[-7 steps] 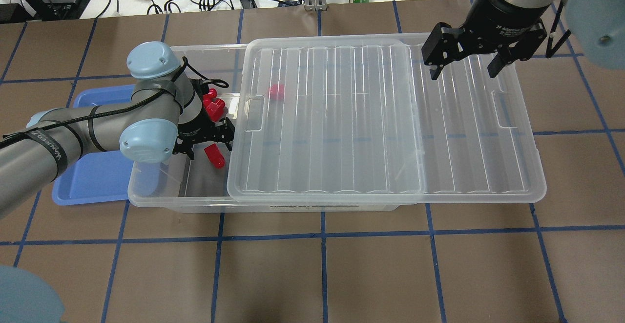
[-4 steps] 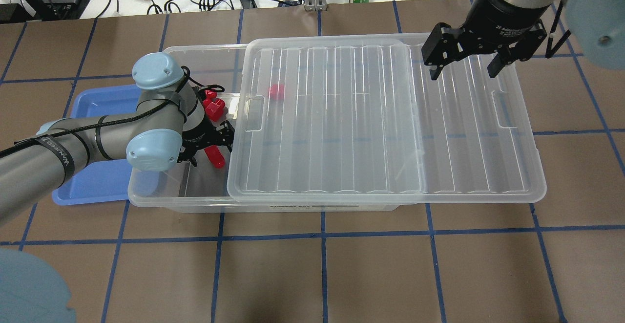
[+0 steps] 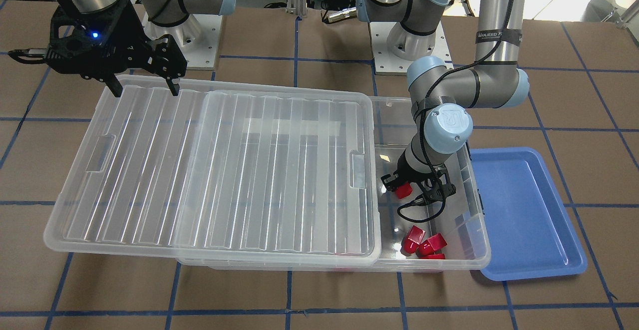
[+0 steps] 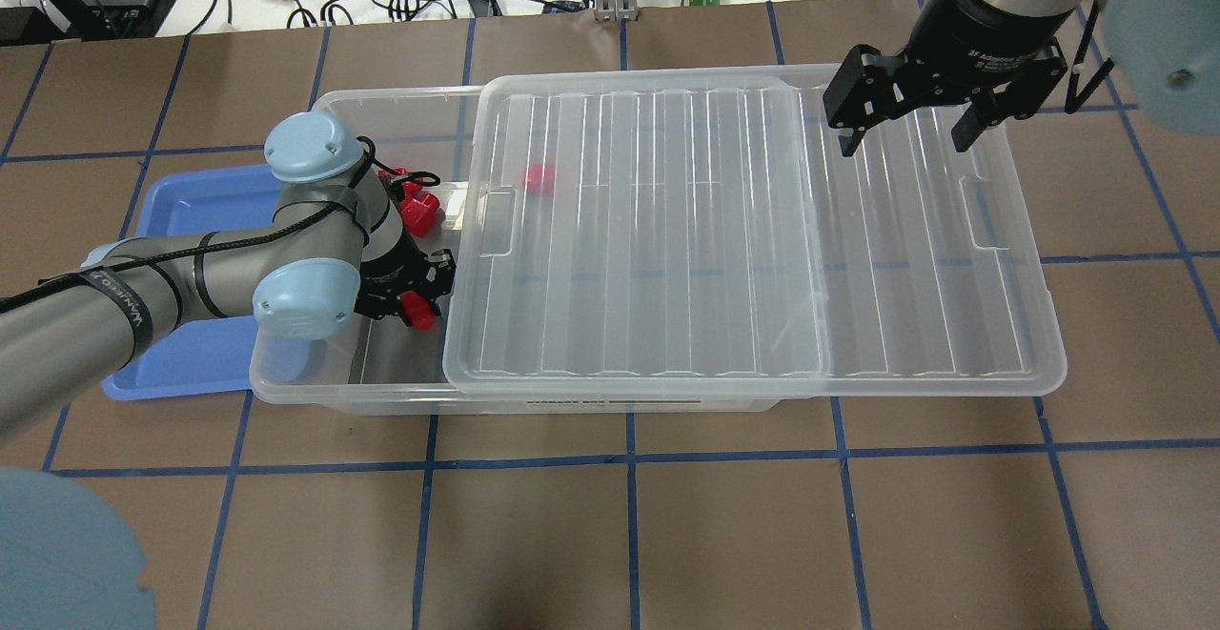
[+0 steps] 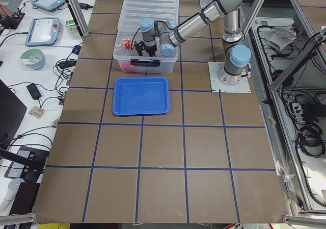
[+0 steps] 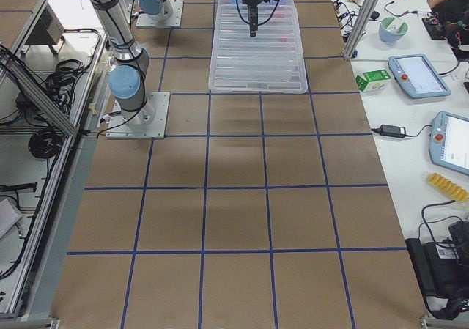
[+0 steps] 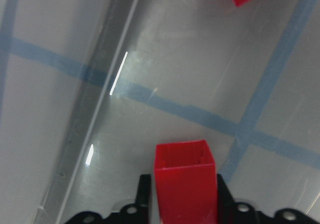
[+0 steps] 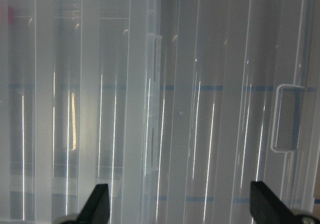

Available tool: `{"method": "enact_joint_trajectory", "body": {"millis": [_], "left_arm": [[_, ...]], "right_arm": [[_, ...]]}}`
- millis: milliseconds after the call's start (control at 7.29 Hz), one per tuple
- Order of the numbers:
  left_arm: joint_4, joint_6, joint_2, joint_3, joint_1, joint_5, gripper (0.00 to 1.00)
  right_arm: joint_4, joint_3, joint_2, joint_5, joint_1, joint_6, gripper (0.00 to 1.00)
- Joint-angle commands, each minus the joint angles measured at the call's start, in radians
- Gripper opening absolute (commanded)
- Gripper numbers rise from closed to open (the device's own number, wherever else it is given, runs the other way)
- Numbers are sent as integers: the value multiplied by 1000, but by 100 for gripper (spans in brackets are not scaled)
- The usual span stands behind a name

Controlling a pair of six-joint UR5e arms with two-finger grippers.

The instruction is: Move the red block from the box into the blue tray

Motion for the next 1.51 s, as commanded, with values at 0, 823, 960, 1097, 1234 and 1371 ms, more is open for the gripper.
{"method": "enact_joint_trajectory", "body": {"millis": [0,823,960,1097,1234,1371], "left_arm": [[-48,10,39,26,2,-14,9],[-576,425,144,426,96,32,9],[-569,521,141,426,202,29,9],[-556,659,115,426,295,25,9],[-512,772,81,413,355,16,9],[-398,884,40,376,411,16,9]], "right_arm": [[0,0,1,0,0,0,100],[1,2,7,-17,-34,-27,100],[2,3,7,-61,-84,-34,100],[2,5,8,-93,-179,-98,100],[-3,20,21,-98,-292,-286,100],[-20,65,59,-97,-404,-375,100]]}}
